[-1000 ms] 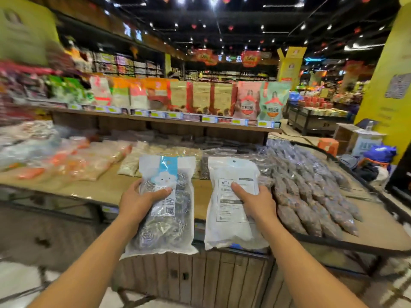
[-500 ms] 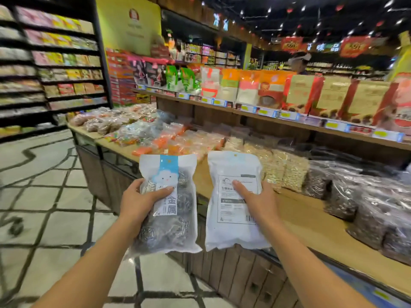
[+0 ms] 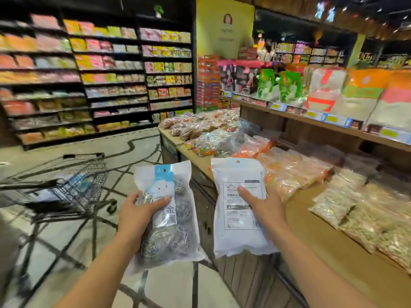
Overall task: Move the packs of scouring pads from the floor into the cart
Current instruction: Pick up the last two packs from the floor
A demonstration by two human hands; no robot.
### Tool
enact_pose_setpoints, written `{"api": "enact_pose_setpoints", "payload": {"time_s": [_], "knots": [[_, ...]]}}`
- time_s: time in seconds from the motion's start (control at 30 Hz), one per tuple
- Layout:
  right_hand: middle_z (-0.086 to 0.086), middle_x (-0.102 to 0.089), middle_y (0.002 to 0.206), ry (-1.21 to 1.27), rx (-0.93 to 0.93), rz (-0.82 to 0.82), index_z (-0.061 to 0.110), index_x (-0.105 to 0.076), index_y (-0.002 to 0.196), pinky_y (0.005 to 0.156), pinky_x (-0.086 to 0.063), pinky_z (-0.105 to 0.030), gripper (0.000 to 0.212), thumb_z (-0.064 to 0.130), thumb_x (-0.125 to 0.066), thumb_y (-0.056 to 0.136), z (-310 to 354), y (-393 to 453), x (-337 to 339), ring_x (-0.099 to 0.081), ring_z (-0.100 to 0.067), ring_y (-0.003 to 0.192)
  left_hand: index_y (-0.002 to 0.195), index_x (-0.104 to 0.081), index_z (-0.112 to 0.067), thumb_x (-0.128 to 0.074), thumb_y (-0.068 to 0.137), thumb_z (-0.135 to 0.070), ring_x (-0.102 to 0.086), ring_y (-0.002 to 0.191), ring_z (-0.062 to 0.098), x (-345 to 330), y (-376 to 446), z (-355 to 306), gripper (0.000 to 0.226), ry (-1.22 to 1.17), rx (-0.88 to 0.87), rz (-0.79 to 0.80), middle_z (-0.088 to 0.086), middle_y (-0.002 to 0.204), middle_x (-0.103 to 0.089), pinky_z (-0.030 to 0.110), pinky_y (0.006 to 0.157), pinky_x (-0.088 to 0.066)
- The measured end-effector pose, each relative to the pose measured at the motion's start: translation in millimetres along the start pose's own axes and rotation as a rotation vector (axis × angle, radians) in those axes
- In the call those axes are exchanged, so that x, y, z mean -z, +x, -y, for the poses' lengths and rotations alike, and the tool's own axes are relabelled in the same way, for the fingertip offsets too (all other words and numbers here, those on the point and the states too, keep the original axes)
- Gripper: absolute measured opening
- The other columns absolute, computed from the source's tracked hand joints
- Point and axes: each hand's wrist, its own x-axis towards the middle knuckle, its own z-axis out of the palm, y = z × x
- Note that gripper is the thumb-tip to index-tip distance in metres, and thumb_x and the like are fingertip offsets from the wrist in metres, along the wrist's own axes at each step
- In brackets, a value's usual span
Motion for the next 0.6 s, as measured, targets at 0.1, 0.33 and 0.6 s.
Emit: {"api": "enact_pose_setpoints", "payload": {"time_s": [0.1,0.33,0.6], "knots": [[0.012,-0.078,0.097,0.009,0.019,0.077,0.036,-0.069,0.103,0.083,-0.060,-0.043,0.042,0.061,-0.083,0.073,5,46,-45,-0.074,-0.018,0.091,0.124,-0.062,-0.014,-0.096,0.064,-0.019,-0.074,0.086,0.025,16,46,-2,0.069,0.013,-0.006,-0.086,0.007,0.107,-0.075,0.031,0.066,-0.054],[0.019,-0.078,0.092,0.041,0.031,0.210,0.036,-0.072,0.104,0.077,-0.060,-0.038,0.040,0.057,-0.085,0.074,20,125,-163,-0.075,-0.011,0.088,0.131,-0.057,-0.023,-0.099,0.055,-0.041,-0.072,0.097,0.025,59,158,-1,0.089,0.067,-0.040,-0.215,0.002,0.118,-0.071,0.041,0.085,-0.058],[0.012,-0.078,0.091,0.042,0.026,0.257,0.025,-0.073,0.108,0.047,-0.048,-0.014,0.038,0.048,-0.085,0.080,47,203,-309,-0.072,0.002,0.068,0.142,-0.049,-0.028,-0.098,0.049,-0.050,-0.069,0.106,0.032,113,299,-1,0.107,0.025,-0.008,-0.237,0.006,0.127,-0.067,0.055,0.098,-0.053]]}}
